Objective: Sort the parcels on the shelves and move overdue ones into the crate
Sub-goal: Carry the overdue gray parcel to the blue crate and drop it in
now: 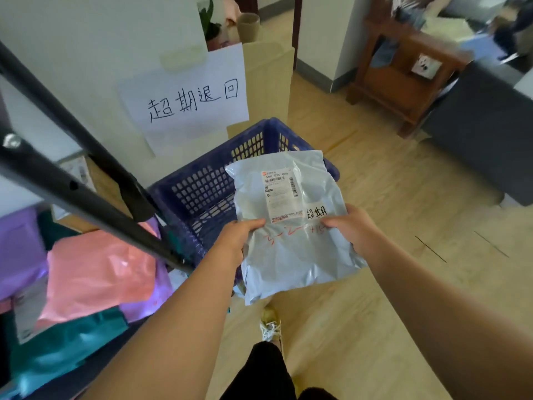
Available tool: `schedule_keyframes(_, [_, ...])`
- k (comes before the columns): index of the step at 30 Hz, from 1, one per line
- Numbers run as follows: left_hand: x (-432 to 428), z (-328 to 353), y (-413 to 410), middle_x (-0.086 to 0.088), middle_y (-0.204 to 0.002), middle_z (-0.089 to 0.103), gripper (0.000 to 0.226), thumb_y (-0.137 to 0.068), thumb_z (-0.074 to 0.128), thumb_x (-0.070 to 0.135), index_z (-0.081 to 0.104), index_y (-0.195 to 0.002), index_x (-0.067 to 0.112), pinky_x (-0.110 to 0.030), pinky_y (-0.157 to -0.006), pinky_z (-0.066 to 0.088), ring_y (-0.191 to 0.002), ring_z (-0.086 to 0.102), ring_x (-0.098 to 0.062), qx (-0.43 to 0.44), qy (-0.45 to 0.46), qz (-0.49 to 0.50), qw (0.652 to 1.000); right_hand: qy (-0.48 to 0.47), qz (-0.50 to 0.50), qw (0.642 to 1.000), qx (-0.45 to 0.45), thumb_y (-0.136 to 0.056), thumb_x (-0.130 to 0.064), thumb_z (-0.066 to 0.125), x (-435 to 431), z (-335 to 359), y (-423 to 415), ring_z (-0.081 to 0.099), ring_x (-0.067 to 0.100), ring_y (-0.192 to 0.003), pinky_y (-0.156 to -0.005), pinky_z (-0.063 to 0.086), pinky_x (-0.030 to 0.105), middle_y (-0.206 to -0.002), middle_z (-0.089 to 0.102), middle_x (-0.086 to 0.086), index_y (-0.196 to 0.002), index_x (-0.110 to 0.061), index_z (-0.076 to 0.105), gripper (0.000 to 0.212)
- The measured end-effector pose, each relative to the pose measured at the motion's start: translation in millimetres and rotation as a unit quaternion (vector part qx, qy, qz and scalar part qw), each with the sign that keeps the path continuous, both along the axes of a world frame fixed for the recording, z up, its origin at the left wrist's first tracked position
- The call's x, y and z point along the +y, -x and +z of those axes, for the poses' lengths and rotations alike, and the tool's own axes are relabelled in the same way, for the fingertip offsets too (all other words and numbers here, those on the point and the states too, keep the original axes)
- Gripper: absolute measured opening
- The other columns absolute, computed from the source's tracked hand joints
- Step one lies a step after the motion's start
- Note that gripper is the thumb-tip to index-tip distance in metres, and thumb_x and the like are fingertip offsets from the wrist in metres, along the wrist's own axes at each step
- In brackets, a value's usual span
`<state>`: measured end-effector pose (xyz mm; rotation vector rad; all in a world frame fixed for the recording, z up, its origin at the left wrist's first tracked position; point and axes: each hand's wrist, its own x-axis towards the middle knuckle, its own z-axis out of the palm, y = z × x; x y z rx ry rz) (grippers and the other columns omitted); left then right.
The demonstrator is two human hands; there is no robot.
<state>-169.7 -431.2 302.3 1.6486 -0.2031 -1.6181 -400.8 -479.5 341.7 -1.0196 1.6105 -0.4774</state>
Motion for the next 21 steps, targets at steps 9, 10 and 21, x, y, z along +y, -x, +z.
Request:
schedule_keyframes(9, [-86.7,-7.6,-30.3,-0.012,-0.105,0.075,0.040,-0.078,0.073,0.007,0.066,-0.118,0.012,-0.040,-0.081,0.059,-0.096,0.071,-0.029,0.033,-0.046,-0.096,0.994,-0.025,0.030,0.997,0.063,-0.080,0.000,0.068,-118.6,-13.7,-36.3,0.060,0.022,-0.075,-0.059,0.043,0.025,-0.086,0.065,0.006,-0.107,-0.007,0.066,0.028])
schedule_keyframes(10, [-91.0,-10.2,-33.7,-0.013,-0.106,0.074,0.040,-0.079,0.071,0.003,0.066,-0.118,0.010,-0.043,-0.087,0.057,-0.100,0.070,-0.031,0.034,-0.054,-0.092,0.994,-0.032,0.037,0.996,0.069,-0.079,-0.001,0.069,-130.0,-16.4,-41.2,0.061,0.024,-0.078,-0.062,0.045,0.026,-0.088,0.066,0.007,-0.108,-0.007,0.066,0.030])
schedule_keyframes(21, [-145.4,-87.1,-46.6,-0.013,-0.103,0.073,0.071,-0.047,0.086,0.010,0.061,-0.113,0.005,-0.050,-0.092,0.054,-0.093,0.070,-0.034,-0.076,-0.141,0.015,0.987,-0.100,0.192,0.964,0.157,-0.076,-0.010,0.077,-249.3,-91.9,-94.3,0.061,0.029,-0.081,-0.069,0.053,0.035,-0.087,0.062,0.010,-0.117,-0.007,0.060,0.044])
